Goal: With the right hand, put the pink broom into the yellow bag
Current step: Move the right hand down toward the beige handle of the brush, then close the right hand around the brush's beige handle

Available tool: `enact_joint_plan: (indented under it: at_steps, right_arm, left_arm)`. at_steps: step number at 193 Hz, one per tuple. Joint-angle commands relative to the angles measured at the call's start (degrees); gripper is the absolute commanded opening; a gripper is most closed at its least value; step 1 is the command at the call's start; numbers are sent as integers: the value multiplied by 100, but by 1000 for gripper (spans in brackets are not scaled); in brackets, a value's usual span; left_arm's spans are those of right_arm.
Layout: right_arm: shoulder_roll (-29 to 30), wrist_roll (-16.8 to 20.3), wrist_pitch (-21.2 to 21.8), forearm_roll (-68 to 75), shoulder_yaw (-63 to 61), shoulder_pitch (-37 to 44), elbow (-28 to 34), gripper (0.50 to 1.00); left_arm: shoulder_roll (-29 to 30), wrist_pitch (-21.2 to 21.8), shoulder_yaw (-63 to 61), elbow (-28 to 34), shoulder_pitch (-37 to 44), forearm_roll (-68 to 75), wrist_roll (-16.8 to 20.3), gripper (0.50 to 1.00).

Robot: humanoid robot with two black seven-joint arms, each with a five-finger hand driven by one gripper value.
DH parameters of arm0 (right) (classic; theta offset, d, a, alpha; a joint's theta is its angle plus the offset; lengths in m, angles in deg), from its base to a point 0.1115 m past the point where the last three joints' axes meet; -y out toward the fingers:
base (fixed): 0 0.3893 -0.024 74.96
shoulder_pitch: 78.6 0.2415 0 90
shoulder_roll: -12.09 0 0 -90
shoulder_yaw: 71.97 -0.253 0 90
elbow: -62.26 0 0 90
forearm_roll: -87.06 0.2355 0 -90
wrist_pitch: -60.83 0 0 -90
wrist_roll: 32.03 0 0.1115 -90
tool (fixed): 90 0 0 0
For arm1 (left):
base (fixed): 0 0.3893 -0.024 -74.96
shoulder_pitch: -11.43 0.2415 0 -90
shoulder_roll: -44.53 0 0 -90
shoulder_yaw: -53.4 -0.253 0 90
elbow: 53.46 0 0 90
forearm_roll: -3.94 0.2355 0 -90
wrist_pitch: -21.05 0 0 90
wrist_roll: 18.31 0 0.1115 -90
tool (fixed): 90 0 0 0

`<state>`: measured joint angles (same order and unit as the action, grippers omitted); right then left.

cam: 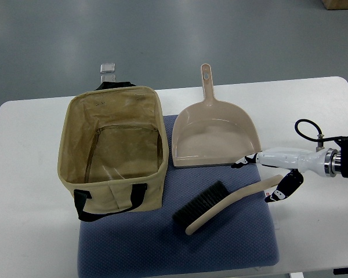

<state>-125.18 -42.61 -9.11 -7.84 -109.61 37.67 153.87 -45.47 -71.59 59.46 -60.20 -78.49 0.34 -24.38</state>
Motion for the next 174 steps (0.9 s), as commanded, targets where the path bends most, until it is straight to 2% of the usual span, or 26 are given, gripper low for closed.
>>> enact_joint_plan:
  at_steps: [1, 58, 80, 98, 108, 147, 161, 174]
  right_arm:
    - [149, 39, -310, -372, 204, -7, -55, 860]
    - [228, 39, -380, -433, 353, -16, -11, 778]
    - [289, 56, -389, -468, 467, -7, -20, 729]
    - [342, 180, -398, -547, 511, -7, -20, 725]
    - [386, 250, -398, -565, 538, -7, -38, 707]
    - [395, 259, -398, -688, 547, -7, -73, 690]
    - [404, 259, -398, -714, 547, -7, -90, 656]
    - [404, 259, -398, -758, 547, -7, -108, 652]
  left_arm:
    - [0, 0, 0, 6, 0, 0, 0, 1000]
    - [0, 0, 0, -3, 0, 0, 0, 1000]
    - [0, 0, 0, -3, 0, 0, 0, 1000]
    - [0, 0, 0, -3, 0, 0, 0, 1000]
    - [0, 0, 0, -3, 0, 0, 0, 1000]
    - [0, 0, 0, -3, 0, 0, 0, 1000]
    - [0, 0, 0, -3, 0, 0, 0, 1000]
    - [0, 0, 0, -3, 0, 0, 0, 1000]
